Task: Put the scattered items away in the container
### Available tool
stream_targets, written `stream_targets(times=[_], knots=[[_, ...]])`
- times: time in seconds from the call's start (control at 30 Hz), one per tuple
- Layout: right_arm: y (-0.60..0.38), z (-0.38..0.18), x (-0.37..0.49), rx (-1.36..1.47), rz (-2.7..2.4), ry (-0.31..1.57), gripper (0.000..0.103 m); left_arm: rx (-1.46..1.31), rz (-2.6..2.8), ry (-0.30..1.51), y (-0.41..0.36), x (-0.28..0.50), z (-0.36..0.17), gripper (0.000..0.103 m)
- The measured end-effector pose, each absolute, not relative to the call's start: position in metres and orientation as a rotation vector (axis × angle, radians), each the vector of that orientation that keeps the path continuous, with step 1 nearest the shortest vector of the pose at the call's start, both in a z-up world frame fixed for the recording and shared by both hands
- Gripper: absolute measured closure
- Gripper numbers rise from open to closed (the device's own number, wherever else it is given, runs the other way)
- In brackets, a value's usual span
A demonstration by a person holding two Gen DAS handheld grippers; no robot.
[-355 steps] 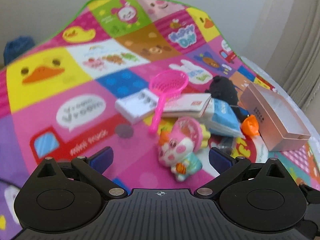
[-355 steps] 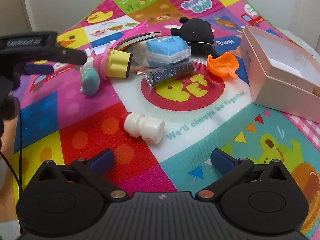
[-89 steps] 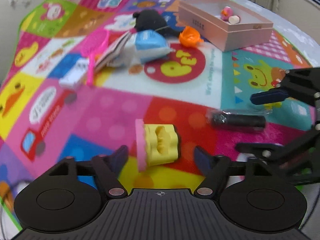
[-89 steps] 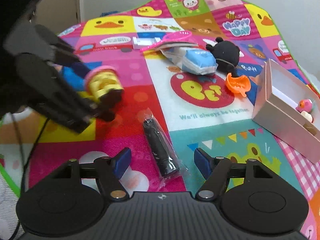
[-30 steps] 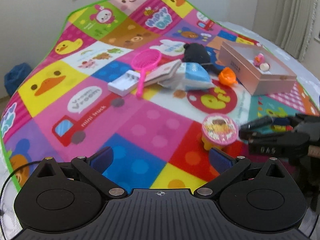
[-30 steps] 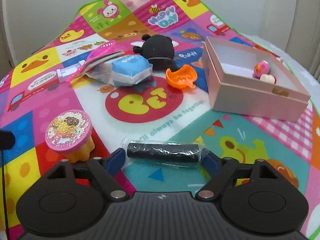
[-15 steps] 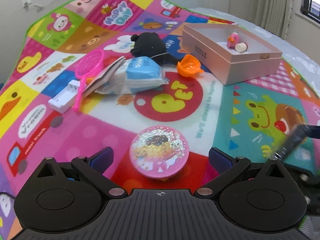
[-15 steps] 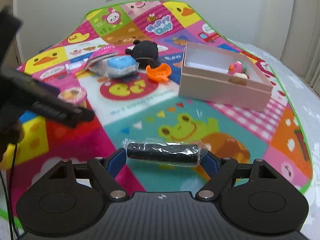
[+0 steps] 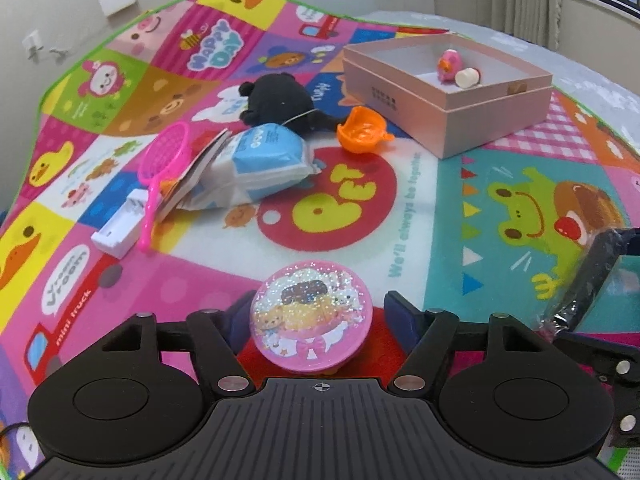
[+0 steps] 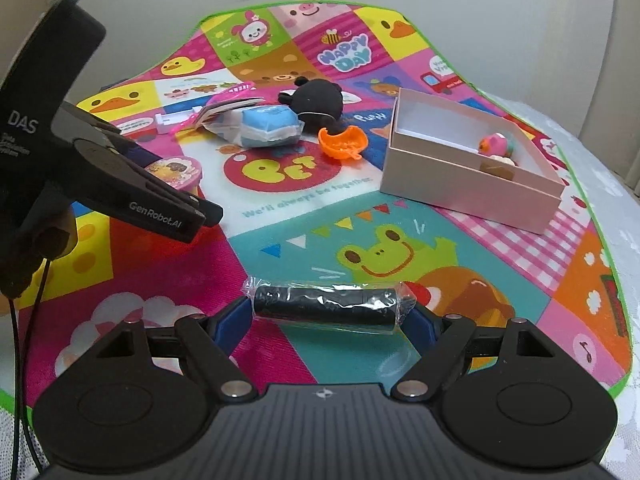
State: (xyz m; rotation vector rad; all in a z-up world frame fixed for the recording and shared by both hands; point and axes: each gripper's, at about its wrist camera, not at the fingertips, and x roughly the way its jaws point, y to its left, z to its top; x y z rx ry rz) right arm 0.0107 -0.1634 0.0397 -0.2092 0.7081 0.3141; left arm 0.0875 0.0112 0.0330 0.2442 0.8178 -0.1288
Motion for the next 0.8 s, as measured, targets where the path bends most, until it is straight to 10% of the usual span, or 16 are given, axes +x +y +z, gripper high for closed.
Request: stream_targets(times=[0.47,0.8], knots=[[-0.218,0.081,-0.013,-0.288,0.344,0.697,0.023,0.287,-0.404,0.734,-0.038,0.035,0.077,0.042],[-0.295,0.188,0.077,-0.029,0.204,0.487,0.022,0.174,-0.375,0.476,-0.106,0.145,0.15,0.037]])
